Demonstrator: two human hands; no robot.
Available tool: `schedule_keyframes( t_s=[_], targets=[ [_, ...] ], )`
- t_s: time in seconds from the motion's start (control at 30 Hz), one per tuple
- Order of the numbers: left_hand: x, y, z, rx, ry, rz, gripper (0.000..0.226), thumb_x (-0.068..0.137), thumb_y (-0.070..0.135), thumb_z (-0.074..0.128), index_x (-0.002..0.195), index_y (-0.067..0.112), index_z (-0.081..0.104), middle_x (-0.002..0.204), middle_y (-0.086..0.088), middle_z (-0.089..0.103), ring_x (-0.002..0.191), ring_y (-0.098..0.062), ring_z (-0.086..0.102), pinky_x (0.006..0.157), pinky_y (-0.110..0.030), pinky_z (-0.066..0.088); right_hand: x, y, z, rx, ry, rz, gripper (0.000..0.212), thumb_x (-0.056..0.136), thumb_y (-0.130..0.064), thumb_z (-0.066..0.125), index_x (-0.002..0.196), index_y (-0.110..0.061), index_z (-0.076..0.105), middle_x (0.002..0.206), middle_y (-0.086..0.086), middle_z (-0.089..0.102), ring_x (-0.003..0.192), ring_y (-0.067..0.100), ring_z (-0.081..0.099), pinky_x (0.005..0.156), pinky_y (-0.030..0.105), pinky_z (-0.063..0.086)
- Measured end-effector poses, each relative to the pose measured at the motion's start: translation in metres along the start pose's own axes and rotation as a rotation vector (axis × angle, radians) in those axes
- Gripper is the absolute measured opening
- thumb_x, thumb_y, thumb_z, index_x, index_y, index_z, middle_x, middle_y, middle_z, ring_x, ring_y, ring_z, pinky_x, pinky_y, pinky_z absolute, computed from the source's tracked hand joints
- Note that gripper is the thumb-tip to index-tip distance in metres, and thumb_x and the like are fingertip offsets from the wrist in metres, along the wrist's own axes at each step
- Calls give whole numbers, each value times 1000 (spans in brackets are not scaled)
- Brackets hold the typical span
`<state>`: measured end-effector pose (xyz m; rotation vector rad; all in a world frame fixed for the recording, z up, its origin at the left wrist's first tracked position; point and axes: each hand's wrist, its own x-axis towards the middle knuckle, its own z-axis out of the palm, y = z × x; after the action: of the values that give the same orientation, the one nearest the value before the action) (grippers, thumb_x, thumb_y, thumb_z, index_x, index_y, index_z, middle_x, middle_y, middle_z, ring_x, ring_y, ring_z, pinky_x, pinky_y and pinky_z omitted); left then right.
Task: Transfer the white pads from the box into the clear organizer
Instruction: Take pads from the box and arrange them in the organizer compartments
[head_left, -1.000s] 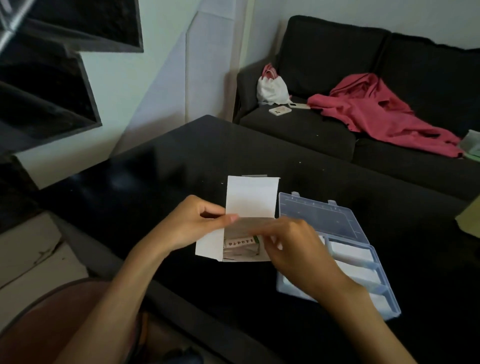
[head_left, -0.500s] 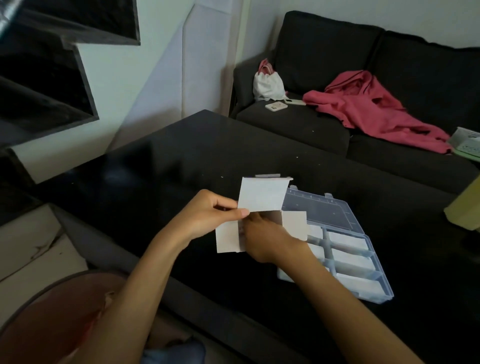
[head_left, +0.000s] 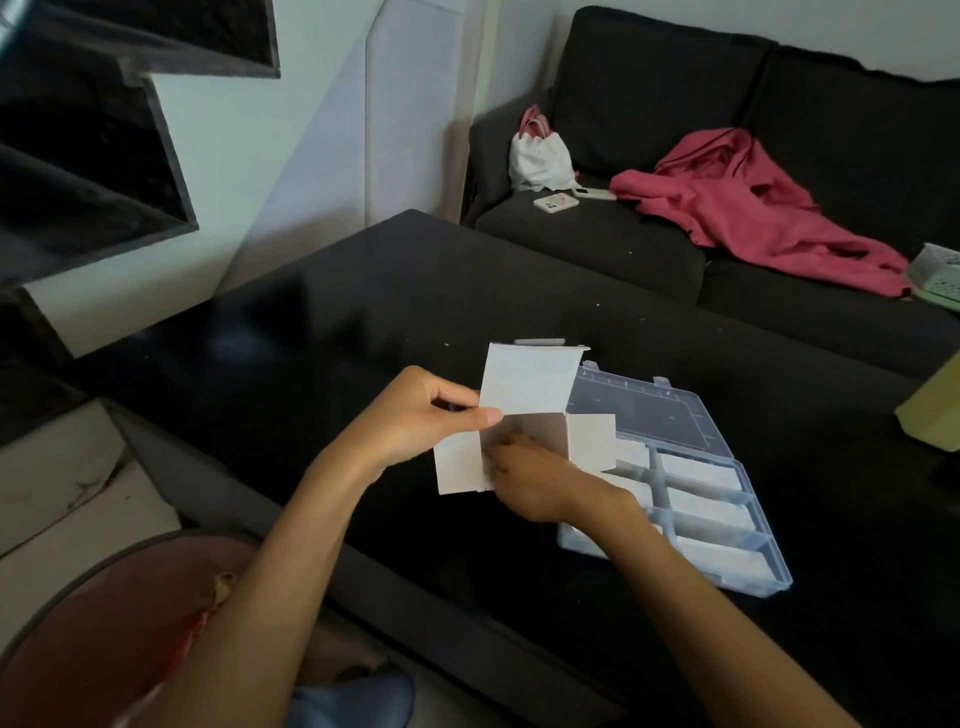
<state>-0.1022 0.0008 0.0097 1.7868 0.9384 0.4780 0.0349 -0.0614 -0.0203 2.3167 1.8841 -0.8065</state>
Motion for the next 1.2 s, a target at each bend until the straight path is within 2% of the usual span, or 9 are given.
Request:
schedule_keyframes(
  t_s=[0.2,0.3,0.4,0.5,0.57,0.7,0.93,1.07,1.2],
  targets=[
    [1,-1,-1,27,-4,28,24,82,28,70,102,17,74,114,4,68,107,-9,60,102,-38,45,-6,1,-13,183,-119,-45,38,100,-14,29,133,-3,46,139,11,46,125,25,44,109,35,31],
    [1,-1,-2,33,-27,50,21,82,29,70,99,18,75,108,6,70,103,-7,62,101,-37,46,-15,2,-20,227,-148,-105,40,100,-10,31,139,-7,39,145,6,39,134,23,35,113,35,23],
    [1,0,-2,27,-37,59,19,83,27,69,97,16,76,106,7,70,101,-6,63,99,-34,47,-24,6,-32,155,-280,-151,47,97,-3,35,143,-10,31,149,5,32,138,22,27,111,34,20],
    [1,3,-1,20,-38,70,17,84,26,68,97,17,75,105,9,70,100,-6,63,96,-29,48,-28,9,-41,-12,-381,-183,60,91,-3,50,145,-15,26,147,3,32,135,22,29,109,34,25],
    [2,4,0,29,-16,77,19,85,26,67,99,17,74,106,9,69,99,-5,63,95,-28,48,-27,10,-39,-87,-296,-216,61,88,-8,59,142,-17,33,143,1,39,129,21,37,104,30,31],
    [7,4,-3,61,84,83,20,87,25,65,103,16,73,104,3,71,96,-11,64,91,-37,52,-30,11,-33,-72,-22,-318,38,91,-17,57,129,-15,55,129,1,57,113,21,55,96,25,43],
    [2,6,2,188,211,235,19,88,27,64,93,13,76,90,3,73,82,-10,67,72,-43,56,-49,16,-53,264,-13,-418,21,93,-19,53,111,-30,48,110,-19,48,90,-2,52,76,0,42],
    [5,5,-1,131,211,233,17,88,25,64,100,17,74,95,3,73,86,-9,68,75,-42,57,-50,19,-59,423,20,-427,20,92,-18,54,103,-35,51,102,-27,53,94,0,57,78,7,48],
    [14,-1,-4,147,185,172,15,90,24,61,93,16,73,90,1,72,82,-13,67,74,-42,56,-44,22,-53,529,214,-345,12,92,-21,53,99,-18,62,103,-10,63,95,11,64,79,25,56]
  ],
)
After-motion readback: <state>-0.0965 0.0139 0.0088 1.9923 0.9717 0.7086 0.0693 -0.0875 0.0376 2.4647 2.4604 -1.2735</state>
